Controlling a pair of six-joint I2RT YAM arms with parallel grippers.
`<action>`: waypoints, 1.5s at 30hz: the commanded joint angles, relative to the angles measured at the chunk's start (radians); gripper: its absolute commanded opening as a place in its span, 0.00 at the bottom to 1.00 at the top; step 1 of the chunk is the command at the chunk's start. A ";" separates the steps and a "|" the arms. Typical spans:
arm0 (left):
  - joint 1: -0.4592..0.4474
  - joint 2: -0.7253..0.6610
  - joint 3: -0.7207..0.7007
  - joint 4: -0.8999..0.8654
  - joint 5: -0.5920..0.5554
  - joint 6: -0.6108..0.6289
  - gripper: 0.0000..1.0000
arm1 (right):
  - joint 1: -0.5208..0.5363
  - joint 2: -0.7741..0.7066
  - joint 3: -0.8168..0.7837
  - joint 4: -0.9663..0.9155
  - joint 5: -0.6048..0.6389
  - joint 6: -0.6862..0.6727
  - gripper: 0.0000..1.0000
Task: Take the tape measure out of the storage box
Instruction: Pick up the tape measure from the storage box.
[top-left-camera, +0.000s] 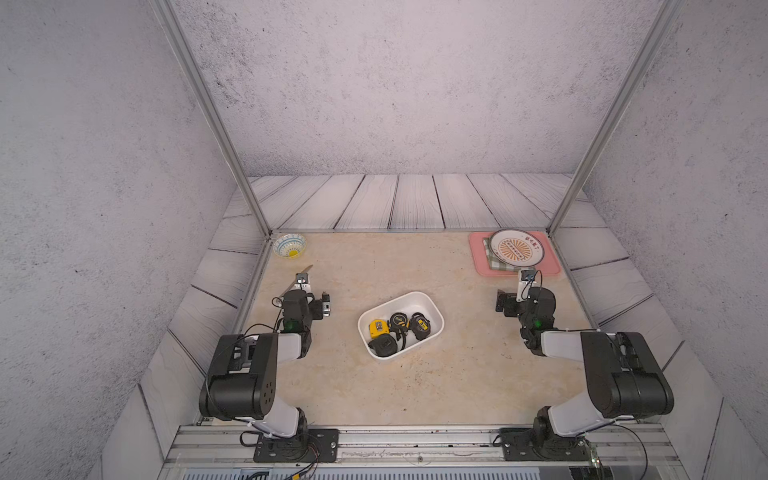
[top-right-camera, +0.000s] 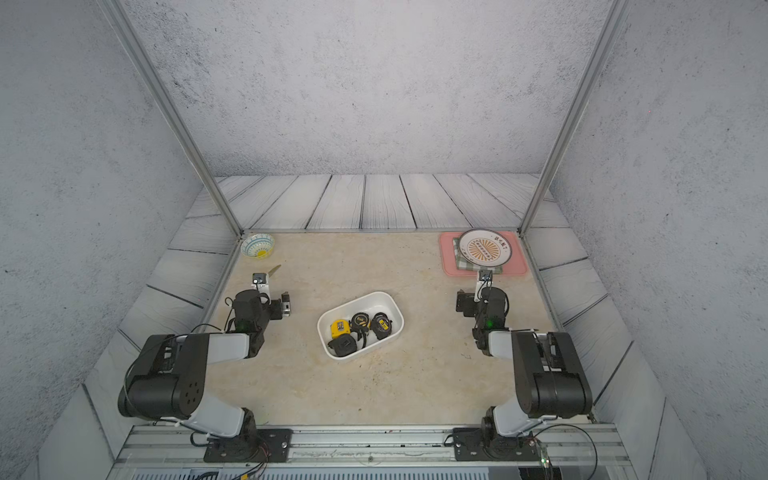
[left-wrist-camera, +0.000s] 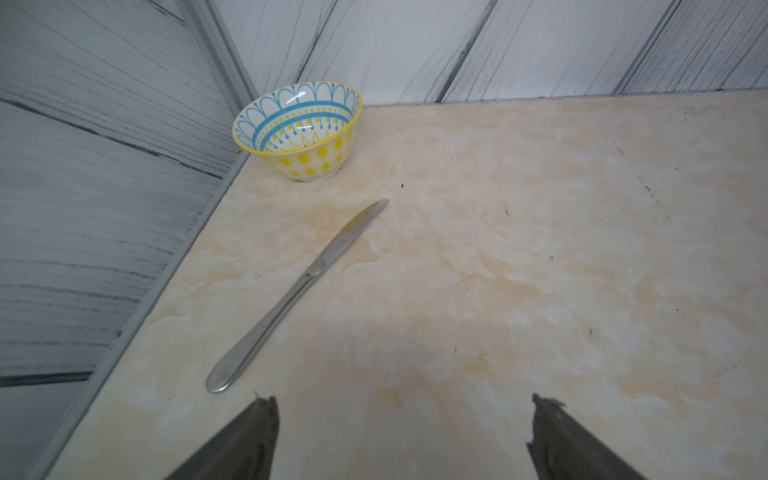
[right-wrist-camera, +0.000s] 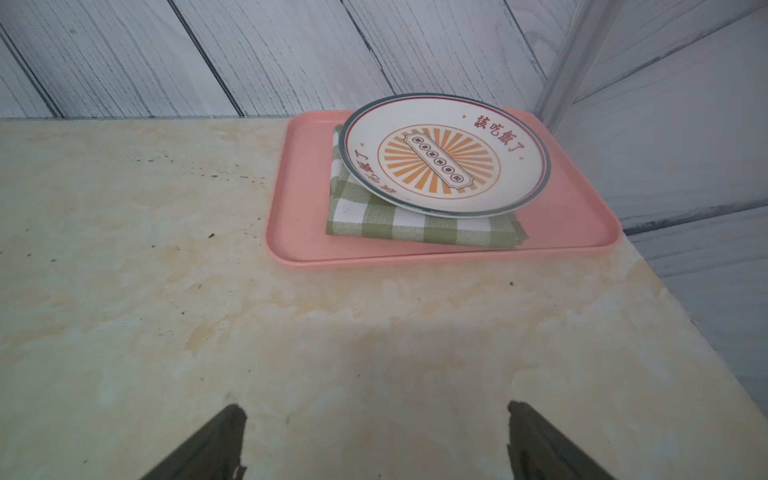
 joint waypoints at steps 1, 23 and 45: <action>0.009 -0.002 0.004 0.028 0.006 -0.007 0.98 | 0.000 0.000 0.002 0.003 -0.005 -0.006 0.99; 0.014 -0.001 0.009 0.016 0.016 -0.008 0.98 | 0.000 0.003 0.006 0.001 -0.006 -0.006 0.99; -0.065 -0.222 0.651 -1.084 0.212 -0.333 0.99 | 0.010 -0.333 0.436 -0.835 -0.299 0.399 0.99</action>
